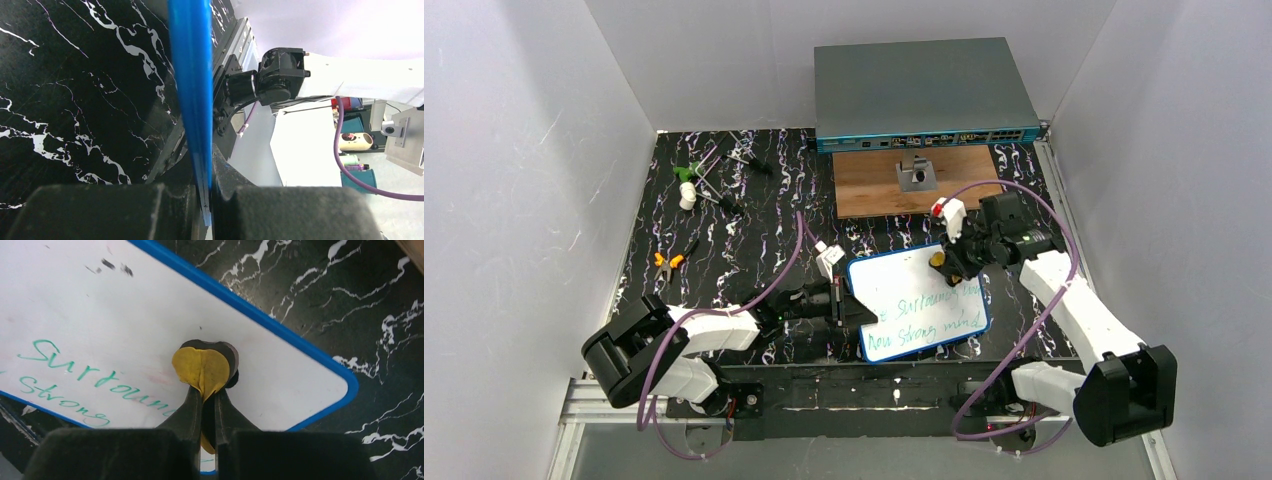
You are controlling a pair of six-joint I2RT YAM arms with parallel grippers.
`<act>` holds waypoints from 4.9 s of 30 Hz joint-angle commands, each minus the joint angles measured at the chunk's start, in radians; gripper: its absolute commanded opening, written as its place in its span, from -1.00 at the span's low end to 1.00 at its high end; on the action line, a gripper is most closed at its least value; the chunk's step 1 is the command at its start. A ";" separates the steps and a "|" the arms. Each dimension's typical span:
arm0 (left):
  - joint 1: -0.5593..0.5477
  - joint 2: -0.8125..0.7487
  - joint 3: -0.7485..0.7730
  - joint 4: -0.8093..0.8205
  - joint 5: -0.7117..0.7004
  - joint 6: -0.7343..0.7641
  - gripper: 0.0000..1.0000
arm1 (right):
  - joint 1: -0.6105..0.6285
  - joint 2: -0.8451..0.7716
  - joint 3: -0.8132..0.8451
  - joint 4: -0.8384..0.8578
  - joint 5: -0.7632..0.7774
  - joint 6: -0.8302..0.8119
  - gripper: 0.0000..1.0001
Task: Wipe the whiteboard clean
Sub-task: Erase the whiteboard at the center of the board, then place the whiteboard eraser at the center of the board, then pick up the whiteboard eraser from the center of the board.
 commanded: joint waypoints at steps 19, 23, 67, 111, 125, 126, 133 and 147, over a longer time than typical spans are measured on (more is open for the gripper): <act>-0.007 -0.081 0.037 0.180 0.075 0.046 -1.00 | -0.019 -0.017 0.000 0.084 0.088 0.043 -0.97; -0.007 -0.094 0.028 0.188 0.065 0.045 -1.00 | -0.025 -0.006 0.004 0.090 0.074 0.056 -0.97; 0.074 -0.839 0.141 -0.923 -0.236 0.594 -1.00 | -0.094 0.277 -0.082 0.000 0.093 0.011 -0.52; 0.073 -0.789 0.040 -0.671 -0.141 0.478 -1.00 | -0.269 0.045 -0.015 -0.232 -0.154 -0.190 0.25; 0.090 -0.574 0.147 -0.585 -0.034 0.574 -1.00 | -0.276 -0.158 0.194 -0.490 -0.405 -0.355 0.27; 0.094 -0.558 0.153 -0.575 -0.025 0.579 -1.00 | -0.276 -0.156 0.215 -0.512 -0.417 -0.368 0.27; 0.125 -0.430 0.235 -0.543 0.045 0.662 -1.00 | -0.276 -0.042 0.467 -0.697 -0.526 -0.465 0.34; 0.150 -0.270 0.389 -0.622 0.202 0.840 -1.00 | -0.087 0.256 0.855 -0.810 -0.419 -0.546 0.71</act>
